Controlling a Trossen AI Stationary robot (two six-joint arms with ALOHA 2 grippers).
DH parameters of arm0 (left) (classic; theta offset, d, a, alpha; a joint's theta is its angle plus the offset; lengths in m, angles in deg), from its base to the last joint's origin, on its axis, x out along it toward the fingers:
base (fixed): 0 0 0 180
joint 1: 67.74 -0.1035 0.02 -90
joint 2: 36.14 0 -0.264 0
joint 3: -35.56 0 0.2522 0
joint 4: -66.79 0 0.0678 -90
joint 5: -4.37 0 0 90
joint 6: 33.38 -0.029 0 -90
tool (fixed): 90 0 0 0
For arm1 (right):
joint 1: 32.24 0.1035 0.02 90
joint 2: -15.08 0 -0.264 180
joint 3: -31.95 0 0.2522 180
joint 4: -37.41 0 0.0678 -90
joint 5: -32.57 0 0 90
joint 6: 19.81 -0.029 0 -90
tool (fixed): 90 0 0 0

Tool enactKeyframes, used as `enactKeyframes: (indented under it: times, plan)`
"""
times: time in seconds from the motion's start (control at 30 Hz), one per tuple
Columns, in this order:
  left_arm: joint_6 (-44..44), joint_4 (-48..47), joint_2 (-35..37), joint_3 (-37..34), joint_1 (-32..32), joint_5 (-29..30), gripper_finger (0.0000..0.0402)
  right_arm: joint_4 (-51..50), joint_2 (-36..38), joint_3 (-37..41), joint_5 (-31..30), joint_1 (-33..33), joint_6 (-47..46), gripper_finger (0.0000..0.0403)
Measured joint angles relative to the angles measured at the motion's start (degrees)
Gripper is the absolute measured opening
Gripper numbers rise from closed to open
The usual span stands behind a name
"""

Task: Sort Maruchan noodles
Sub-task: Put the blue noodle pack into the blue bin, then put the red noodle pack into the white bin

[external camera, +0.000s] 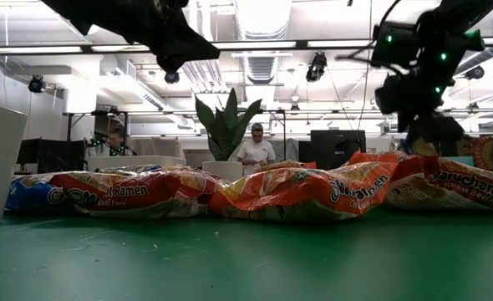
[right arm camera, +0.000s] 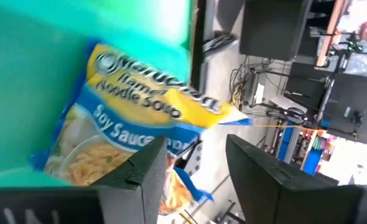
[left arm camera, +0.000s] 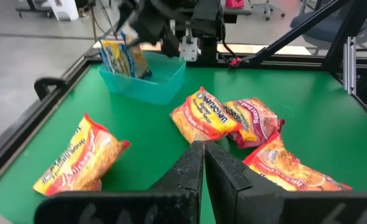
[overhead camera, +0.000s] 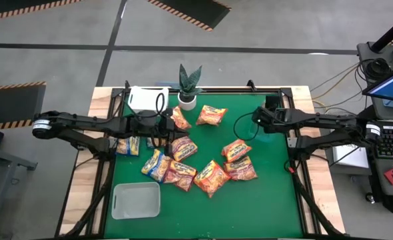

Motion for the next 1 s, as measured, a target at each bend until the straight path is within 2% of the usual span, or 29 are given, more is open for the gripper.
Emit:
enactKeyframes:
  times: [0.27,0.37,0.5,0.67,0.77,0.83,1.0]
  plan:
    - [2.4,-0.8,0.0,0.0,0.0,0.0,0.0,0.2,1.8,-8.6,0.2,0.0,-6.7,0.0163]
    - [3.7,-0.8,0.0,0.0,0.0,0.0,0.0,0.0,1.7,-12.2,2.5,0.5,-11.3,0.0158]
    - [6.2,-0.8,0.0,0.0,0.0,0.0,0.0,-0.3,1.7,-17.1,14.9,1.7,-20.0,0.0147]
    - [9.9,-3.3,0.0,0.0,0.0,0.1,0.0,-0.8,1.7,-22.4,36.9,2.3,-32.5,0.0132]
    - [14.1,-6.6,0.0,0.0,0.0,0.1,0.0,0.3,1.8,-22.6,48.1,3.8,-35.6,0.0123]
    - [16.1,-9.0,0.0,-0.1,0.0,0.1,0.0002,3.2,2.2,-21.1,51.4,5.7,-37.0,0.0117]
    - [16.5,-13.7,0.0,-0.1,0.0,0.1,0.0038,10.4,3.8,-15.5,51.6,11.2,-39.2,0.0104]
